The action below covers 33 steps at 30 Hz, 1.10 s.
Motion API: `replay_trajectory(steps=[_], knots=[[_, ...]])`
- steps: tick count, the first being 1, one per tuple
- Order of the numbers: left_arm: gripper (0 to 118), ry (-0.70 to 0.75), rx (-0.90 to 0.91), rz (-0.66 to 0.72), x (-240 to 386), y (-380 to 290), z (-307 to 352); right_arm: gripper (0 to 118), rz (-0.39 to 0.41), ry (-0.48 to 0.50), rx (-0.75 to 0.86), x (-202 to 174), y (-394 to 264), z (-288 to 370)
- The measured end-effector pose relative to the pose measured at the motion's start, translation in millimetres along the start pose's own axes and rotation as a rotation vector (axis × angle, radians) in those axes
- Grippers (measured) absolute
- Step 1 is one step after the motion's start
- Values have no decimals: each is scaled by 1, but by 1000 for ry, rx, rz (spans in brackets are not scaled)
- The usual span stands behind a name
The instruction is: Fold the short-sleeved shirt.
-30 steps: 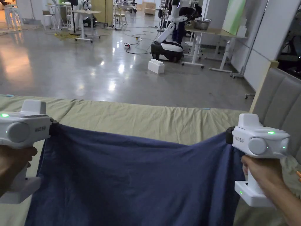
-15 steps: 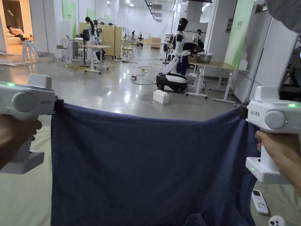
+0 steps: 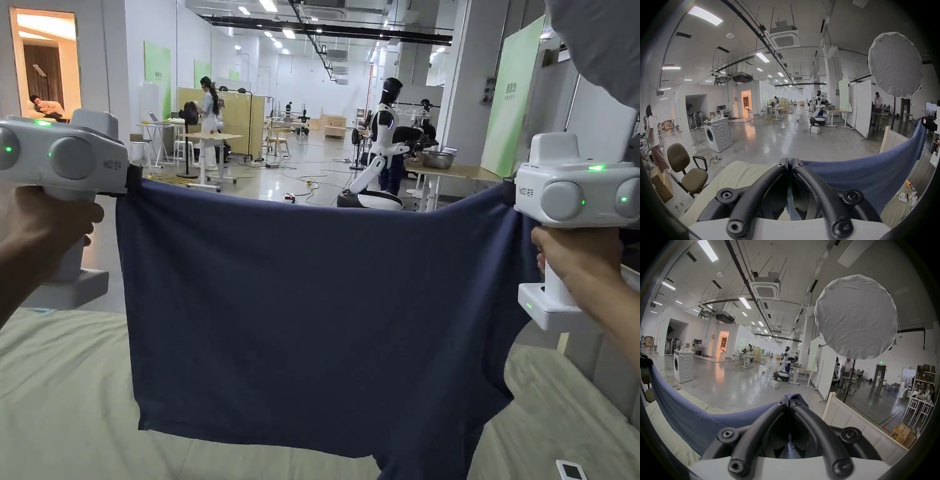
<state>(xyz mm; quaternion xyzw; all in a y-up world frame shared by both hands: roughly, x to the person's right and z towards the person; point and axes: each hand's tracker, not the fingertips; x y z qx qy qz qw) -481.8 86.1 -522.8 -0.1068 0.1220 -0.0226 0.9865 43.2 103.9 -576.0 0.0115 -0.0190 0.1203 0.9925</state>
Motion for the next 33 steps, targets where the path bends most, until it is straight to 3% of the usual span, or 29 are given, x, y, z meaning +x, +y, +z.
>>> replay_trajectory(steps=[10, 17, 27, 33], knots=[[4, 16, 24, 8, -2, 15, -3, 1, 3, -4, 27, 3, 22, -17], [4, 2, 43, -20, 2, 7, 17, 1, 18, -3, 44, 4, 17, 8], [4, -50, 44, -17, -7, -74, 81, 1, 5, 43, -8, 23, -45, 91], [4, -78, 19, 10, -12, -142, 133, 1, 59, 84, -43, 22, -103, 163]])
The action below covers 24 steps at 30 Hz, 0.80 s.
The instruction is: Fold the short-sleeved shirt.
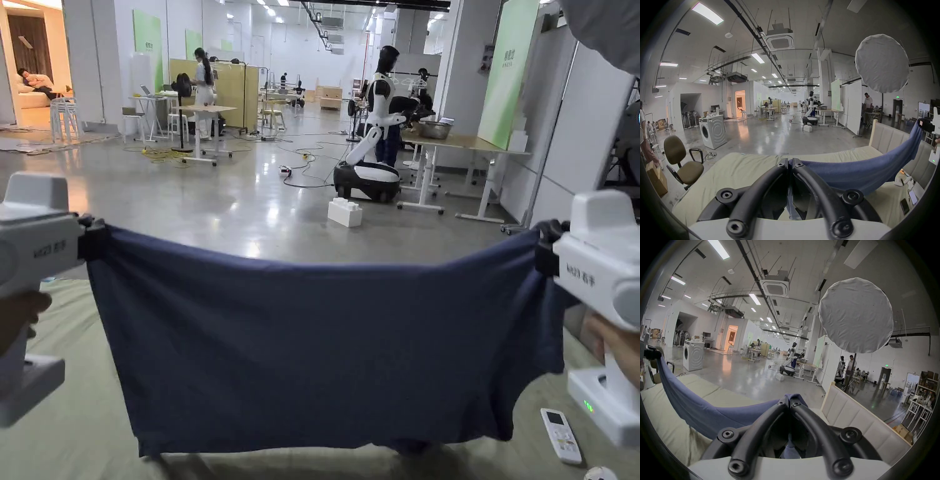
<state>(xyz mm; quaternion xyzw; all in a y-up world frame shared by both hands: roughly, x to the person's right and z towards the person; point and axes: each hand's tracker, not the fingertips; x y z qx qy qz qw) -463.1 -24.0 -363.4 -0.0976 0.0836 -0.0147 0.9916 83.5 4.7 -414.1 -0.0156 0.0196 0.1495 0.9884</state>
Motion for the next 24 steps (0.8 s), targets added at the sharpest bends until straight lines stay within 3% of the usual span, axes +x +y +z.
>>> replay_trajectory(steps=[7, 12, 24], knots=[[4, -43, -98, 47, -4, -94, 68, 1, 37, 63, -139, -13, -85, 74], [4, -32, -201, 86, -9, -162, 113, 1, 19, 112, -289, -25, -139, 127], [4, -40, -670, 67, -5, -308, 155, 1, 143, 238, -758, -66, -271, 193]])
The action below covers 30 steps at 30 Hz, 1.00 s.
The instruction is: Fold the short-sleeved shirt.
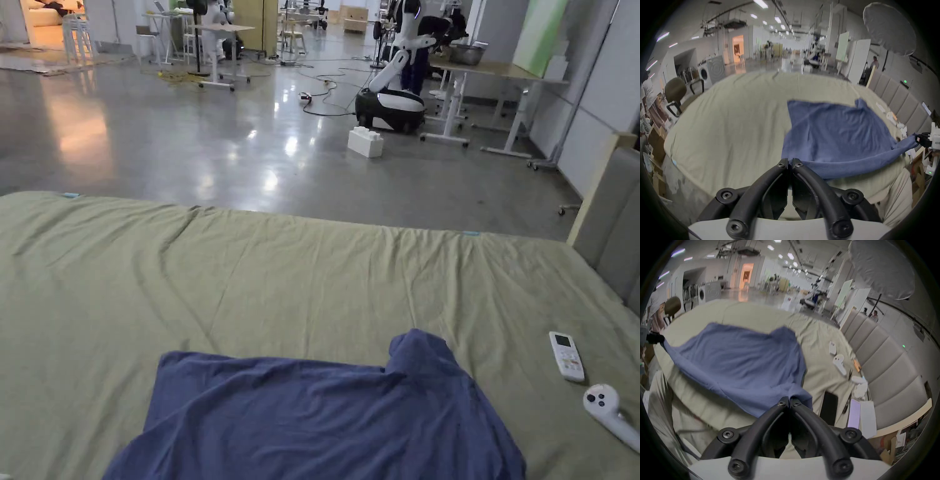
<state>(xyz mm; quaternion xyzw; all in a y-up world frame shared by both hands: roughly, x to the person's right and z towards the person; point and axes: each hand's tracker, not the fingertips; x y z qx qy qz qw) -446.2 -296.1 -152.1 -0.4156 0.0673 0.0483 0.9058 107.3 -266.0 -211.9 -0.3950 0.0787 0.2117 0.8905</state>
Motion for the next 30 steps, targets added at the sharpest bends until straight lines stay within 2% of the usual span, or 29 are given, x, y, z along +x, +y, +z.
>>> replay_trajectory(steps=[4, 10, 16, 19, 20, 21, 22, 23, 24, 25, 26, 30], knots=[[4, 22, -108, -32, 2, -15, -23, 1, 27, 37, -133, -12, -28, -32], [4, 62, -292, -180, 9, -45, -67, 1, 10, 52, -260, -24, -56, -67], [4, 81, -289, -133, 11, -54, -82, 3, -16, 46, -299, -37, -67, -91], [5, 77, -296, -116, 8, -54, -83, 8, -21, 22, -303, -42, -66, -95], [6, 73, -298, -113, 8, -52, -81, 13, -21, 17, -310, -42, -63, -92], [8, 67, -306, -107, 7, -49, -79, 25, -22, 7, -313, -41, -60, -88], [16, 67, -309, -100, 7, -44, -76, 56, -18, -17, -307, -39, -54, -82], [29, 69, -295, -85, 6, -40, -70, 83, -14, -42, -291, -36, -46, -73], [47, 70, -264, -76, 7, -34, -66, 98, -25, -62, -262, -33, -39, -67], [67, 62, -210, -68, 10, -27, -60, 101, -47, -87, -204, -29, -29, -57], [73, 47, -146, -59, 13, -19, -55, 101, -66, -106, -139, -26, -18, -48], [73, -1, 96, -22, 35, 13, -41, 101, -191, -149, 156, -21, 22, -25]])
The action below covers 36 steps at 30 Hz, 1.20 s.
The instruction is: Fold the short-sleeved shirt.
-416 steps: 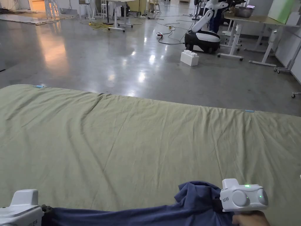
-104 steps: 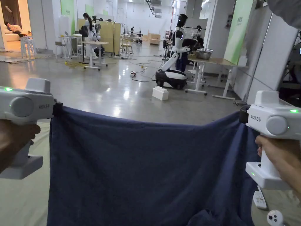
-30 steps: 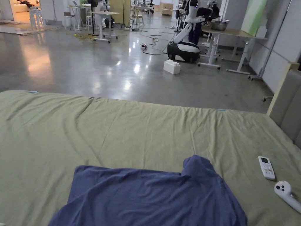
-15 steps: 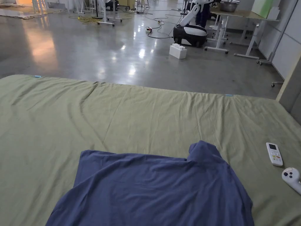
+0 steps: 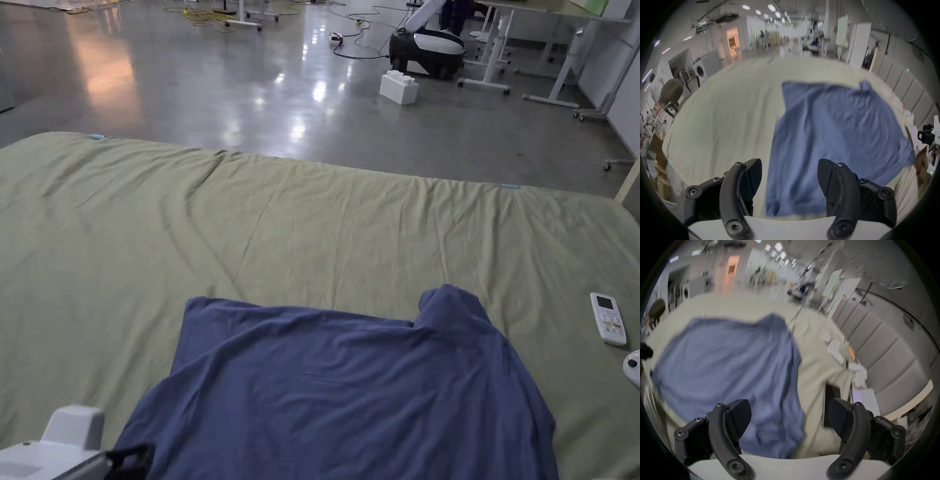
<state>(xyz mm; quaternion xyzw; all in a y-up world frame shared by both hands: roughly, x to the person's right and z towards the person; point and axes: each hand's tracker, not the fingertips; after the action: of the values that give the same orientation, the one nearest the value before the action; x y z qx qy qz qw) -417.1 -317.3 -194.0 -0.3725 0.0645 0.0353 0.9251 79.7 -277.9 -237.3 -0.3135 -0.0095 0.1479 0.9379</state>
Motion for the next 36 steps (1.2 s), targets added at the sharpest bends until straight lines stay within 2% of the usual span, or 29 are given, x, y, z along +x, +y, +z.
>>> replay_trajectory(steps=[2, 4, 6, 8, 9, 10, 11, 13, 14, 15, 18, 22, 29, 31, 32, 33, 34, 35, 36], knots=[[73, -16, 136, -2, 16, 18, 6, 101, -96, 34, 184, -8, 20, 11], [72, 1, 228, -6, 32, 32, 11, 101, -168, 21, 300, -18, 34, 19], [71, 3, 313, -1, 45, 45, 17, 99, -193, 22, 399, -24, 42, 19], [65, -8, 403, 7, 56, 55, 25, 82, -196, 3, 487, -35, 51, 25], [56, -15, 423, 0, 60, 58, 28, 70, -191, 1, 526, -39, 54, 25], [36, -3, 454, -10, 65, 63, 30, 50, -181, -16, 540, -43, 58, 26], [20, 15, 475, -17, 69, 66, 33, 36, -202, -10, 528, -47, 59, 25], [11, 11, 522, -42, 75, 67, 39, 7, -225, 11, 563, -49, 60, 25], [6, -6, 528, -47, 76, 68, 42, 5, -234, 12, 550, -51, 60, 25], [5, 2, 525, -51, 77, 67, 45, 2, -198, 2, 582, -53, 61, 27], [3, 0, 440, -61, 71, 61, 46, 0, -195, 14, 572, -54, 58, 25], [3, 15, 273, -42, 44, 35, 41, 0, -204, 48, 521, -53, 52, 19], [3, 45, -172, 72, -26, -29, 17, 0, -191, 83, 430, -61, 41, 0], [4, 82, -216, 90, -35, -41, 13, 0, -184, 92, 408, -64, 38, -4], [10, 83, -255, 102, -40, -46, 9, 0, -179, 100, 394, -65, 36, -6], [22, 93, -272, 117, -42, -49, 6, 0, -174, 104, 385, -68, 36, -7], [44, 103, -290, 133, -45, -54, 3, 0, -169, 107, 378, -69, 34, -8], [60, 108, -303, 133, -46, -56, -2, 0, -165, 109, 371, -70, 32, -9], [69, 117, -317, 145, -48, -58, -8, 0, -160, 110, 365, -70, 31, -10]])
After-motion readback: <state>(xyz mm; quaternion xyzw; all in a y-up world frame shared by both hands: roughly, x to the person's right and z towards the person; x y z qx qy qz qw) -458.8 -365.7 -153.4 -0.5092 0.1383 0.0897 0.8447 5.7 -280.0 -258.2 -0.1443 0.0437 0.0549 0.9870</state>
